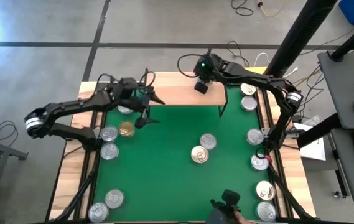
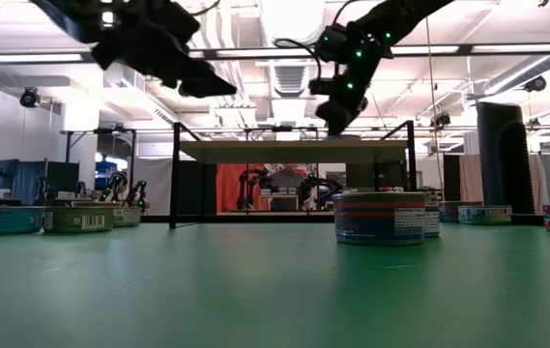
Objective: Stack canned seafood by type on shelf
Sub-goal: Put the green blue tuna can on the shelf, then stack the green blue tuna can on top of the green blue tuna can on the shelf
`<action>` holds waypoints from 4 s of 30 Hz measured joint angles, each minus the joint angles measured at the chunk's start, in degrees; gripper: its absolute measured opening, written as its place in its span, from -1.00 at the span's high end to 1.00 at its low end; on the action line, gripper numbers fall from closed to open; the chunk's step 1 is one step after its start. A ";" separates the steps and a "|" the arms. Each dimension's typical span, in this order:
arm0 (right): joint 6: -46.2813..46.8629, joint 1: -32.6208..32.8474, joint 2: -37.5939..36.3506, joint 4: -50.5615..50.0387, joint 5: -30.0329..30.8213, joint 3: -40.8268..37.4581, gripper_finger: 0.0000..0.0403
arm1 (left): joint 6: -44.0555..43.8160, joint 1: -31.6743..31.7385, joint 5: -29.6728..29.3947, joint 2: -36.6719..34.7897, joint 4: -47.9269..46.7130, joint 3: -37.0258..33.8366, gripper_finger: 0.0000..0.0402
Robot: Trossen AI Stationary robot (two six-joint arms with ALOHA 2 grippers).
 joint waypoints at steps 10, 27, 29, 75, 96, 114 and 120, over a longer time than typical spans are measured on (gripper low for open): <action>-1.78 -2.45 -0.34 -1.01 0.67 -0.02 0.89 | -1.27 -7.60 -0.68 -11.48 1.03 -8.06 -0.98; 3.41 -0.41 -14.13 -2.91 -2.11 -0.41 0.89 | -8.07 -13.82 -10.05 -12.49 -0.39 -6.21 -0.98; 4.31 1.02 -16.20 -3.24 -4.25 -0.39 0.89 | -8.04 -16.25 -10.11 -12.58 -0.42 -6.16 -0.98; 89.18 65.13 -8.62 -40.93 -55.97 -23.78 0.89 | -16.65 -39.62 -25.62 -9.10 49.46 -30.40 -0.98; 101.85 66.98 -15.74 -53.43 3.43 -4.46 0.89 | -5.82 -39.17 -28.50 -5.34 51.63 -30.18 -0.98; 64.16 62.38 -23.90 -11.97 23.17 -14.50 0.89 | -15.89 -39.07 -43.05 -5.65 20.78 -23.42 -0.98; 42.90 62.40 -18.71 -8.29 17.11 -14.92 0.89 | -33.53 -40.04 -47.14 -4.84 -12.47 -11.97 -0.95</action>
